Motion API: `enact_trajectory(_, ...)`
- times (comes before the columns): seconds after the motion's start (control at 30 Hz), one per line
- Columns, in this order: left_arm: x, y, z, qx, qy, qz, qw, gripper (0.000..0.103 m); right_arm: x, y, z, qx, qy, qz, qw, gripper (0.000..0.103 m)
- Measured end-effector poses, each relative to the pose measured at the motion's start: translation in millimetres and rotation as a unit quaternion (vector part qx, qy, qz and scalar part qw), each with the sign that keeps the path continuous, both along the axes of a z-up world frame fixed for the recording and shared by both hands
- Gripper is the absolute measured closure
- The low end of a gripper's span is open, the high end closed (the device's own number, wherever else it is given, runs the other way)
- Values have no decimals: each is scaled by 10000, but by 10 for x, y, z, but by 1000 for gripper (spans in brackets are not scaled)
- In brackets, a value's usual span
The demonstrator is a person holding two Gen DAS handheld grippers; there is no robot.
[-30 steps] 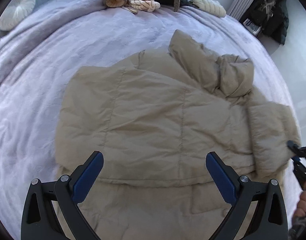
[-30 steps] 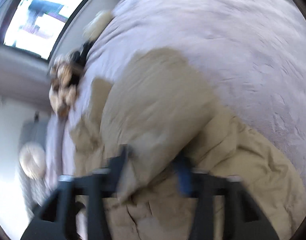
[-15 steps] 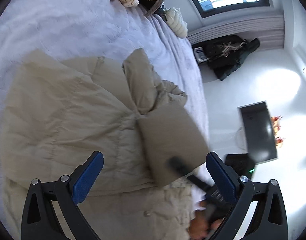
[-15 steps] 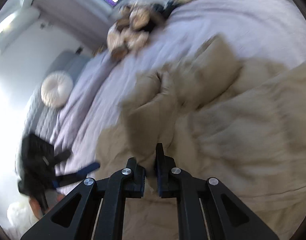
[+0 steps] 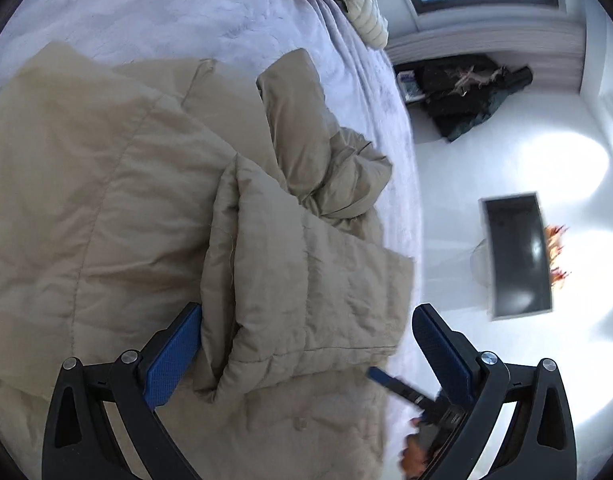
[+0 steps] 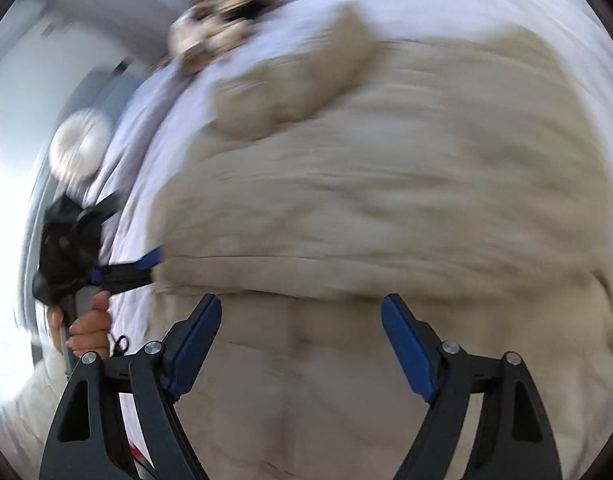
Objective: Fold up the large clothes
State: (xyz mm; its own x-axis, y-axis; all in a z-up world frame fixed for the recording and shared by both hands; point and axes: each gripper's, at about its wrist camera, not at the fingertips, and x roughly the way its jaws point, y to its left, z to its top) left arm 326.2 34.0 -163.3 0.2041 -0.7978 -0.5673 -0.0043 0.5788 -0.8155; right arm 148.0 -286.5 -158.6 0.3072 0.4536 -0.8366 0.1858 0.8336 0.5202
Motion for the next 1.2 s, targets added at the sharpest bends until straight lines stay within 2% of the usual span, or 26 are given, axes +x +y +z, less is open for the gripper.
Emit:
enact_trajectory(0.03,20,-57,-10,252,-10,-47,9997,5,-68,-210,-56,78,119,-314,9994,18)
enact_trajectory(0.07,34,-117,-16,454,-17,-96,9989,27,-128,-397,-105,211,199,-618,9977,18)
enact_trajectory(0.1,47,-167,-35,575,12,-177,9982,42,-158,-522,-142,372,212,-840,9955,18)
enact_trajectory(0.13,63,-214,-58,710,92,-277,9970,74,-185,-640,-182,546,212,-1079,9924,18)
enact_trajectory(0.17,65,-242,-69,816,134,-328,9960,88,-209,-755,-218,731,201,-1322,9883,18)
enact_trajectory(0.23,36,-246,0,928,-8,-327,9951,88,-214,-867,-247,911,145,-1576,9832,18)
enact_trajectory(0.33,-21,-195,168,1146,-350,-281,9924,88,-182,-928,-262,982,97,-1670,9810,18)
enact_trajectory(0.47,7,-77,152,1496,-359,-239,9878,88,-153,-1064,-226,1010,-41,-1771,9790,19)
enact_trajectory(0.53,26,-78,110,1682,-357,-265,9848,88,-131,-1166,-245,1093,-86,-1949,9747,29)
enact_trajectory(0.6,13,-54,56,1845,-369,-263,9818,88,-83,-1220,-322,1038,72,-2144,9712,83)
enact_trajectory(0.63,22,-65,42,1915,-364,-270,9804,88,-67,-1243,-375,1073,127,-2233,9687,88)
enact_trajectory(0.7,19,-73,39,2105,-349,-260,9766,86,-93,-1343,-475,1046,159,-2322,9669,91)
enact_trajectory(0.8,-6,-11,122,2388,-368,-142,9703,86,-101,-1394,-541,1107,185,-2244,9680,91)
enact_trajectory(0.9,-87,84,326,2800,-574,40,9583,86,-67,-1402,-520,1006,184,-2011,9742,91)
enact_trajectory(0.97,-126,95,455,2847,-698,104,9560,86,-18,-1392,-483,977,290,-1792,9785,89)
enact_trajectory(1.03,-136,13,543,2763,-789,120,9578,86,5,-1366,-355,824,354,-1310,9873,79)
enact_trajectory(1.1,-140,-145,541,2761,-810,13,9577,86,5,-1339,-157,768,114,-860,9933,49)
enact_trajectory(1.13,-127,-233,496,2835,-787,-35,9557,86,-6,-1358,-33,800,-104,-668,9945,41)
enact_trajectory(1.17,-113,-342,428,2949,-726,-88,9527,86,-12,-1416,100,841,-376,-580,9941,37)
enact_trajectory(1.2,-97,-448,346,3040,-665,-131,9503,86,6,-1506,188,860,-564,-619,9928,36)
